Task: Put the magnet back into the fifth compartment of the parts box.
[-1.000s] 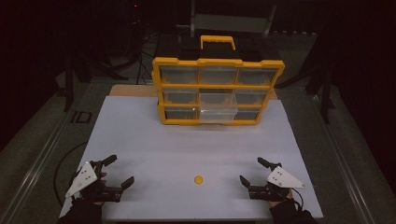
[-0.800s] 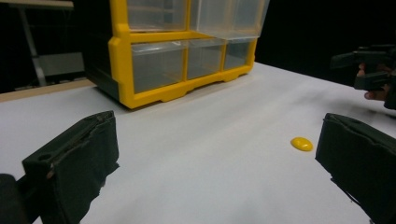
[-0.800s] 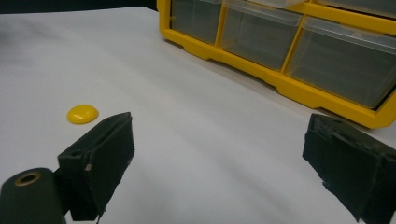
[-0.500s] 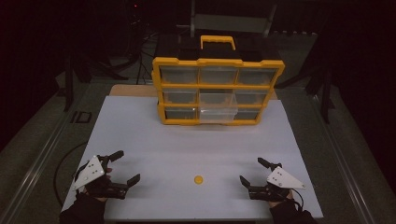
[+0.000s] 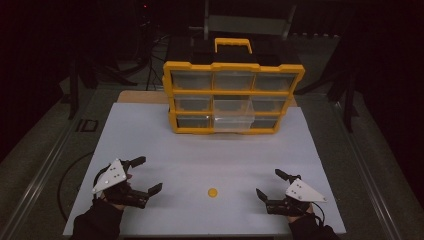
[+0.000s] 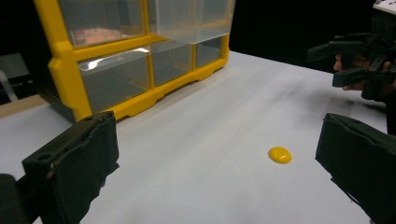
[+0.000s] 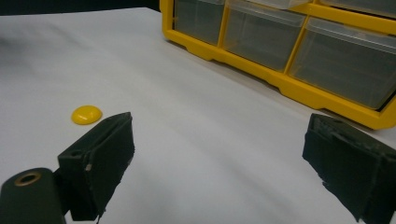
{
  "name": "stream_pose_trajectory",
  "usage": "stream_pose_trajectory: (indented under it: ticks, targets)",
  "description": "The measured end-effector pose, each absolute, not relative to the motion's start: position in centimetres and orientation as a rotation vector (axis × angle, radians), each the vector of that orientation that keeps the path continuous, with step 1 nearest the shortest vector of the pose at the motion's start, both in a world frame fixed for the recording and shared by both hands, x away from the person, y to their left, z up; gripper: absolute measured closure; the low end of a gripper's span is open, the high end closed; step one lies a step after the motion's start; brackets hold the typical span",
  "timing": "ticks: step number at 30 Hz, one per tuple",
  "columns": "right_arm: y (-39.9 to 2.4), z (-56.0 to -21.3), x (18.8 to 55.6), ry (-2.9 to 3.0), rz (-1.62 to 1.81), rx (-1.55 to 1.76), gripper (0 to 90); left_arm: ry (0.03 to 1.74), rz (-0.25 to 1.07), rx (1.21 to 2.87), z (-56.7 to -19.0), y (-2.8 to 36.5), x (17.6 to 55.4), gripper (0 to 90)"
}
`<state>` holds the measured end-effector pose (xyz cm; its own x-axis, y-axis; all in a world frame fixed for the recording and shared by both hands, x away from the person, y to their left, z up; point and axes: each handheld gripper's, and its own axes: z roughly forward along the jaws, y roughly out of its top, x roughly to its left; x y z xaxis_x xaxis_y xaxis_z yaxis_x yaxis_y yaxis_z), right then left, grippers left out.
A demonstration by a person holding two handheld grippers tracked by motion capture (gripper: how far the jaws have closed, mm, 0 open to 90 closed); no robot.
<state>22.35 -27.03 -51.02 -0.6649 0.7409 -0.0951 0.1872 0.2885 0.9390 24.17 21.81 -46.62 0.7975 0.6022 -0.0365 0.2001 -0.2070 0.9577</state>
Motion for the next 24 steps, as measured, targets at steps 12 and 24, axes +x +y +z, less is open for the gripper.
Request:
stream_pose_trajectory:
  ticks: [12, 24]
  targets:
    - [-27.0, -51.0, 22.3, 2.045, 1.377, 0.821, 8.9, 0.589, 0.353, 1.815, -46.2, 19.5, 25.0, 0.0]
    - [-27.0, -51.1, 22.4, 2.048, 1.375, 0.823, 8.9, 0.549, 0.308, 1.849, -45.7, 17.0, 25.7, 0.0]
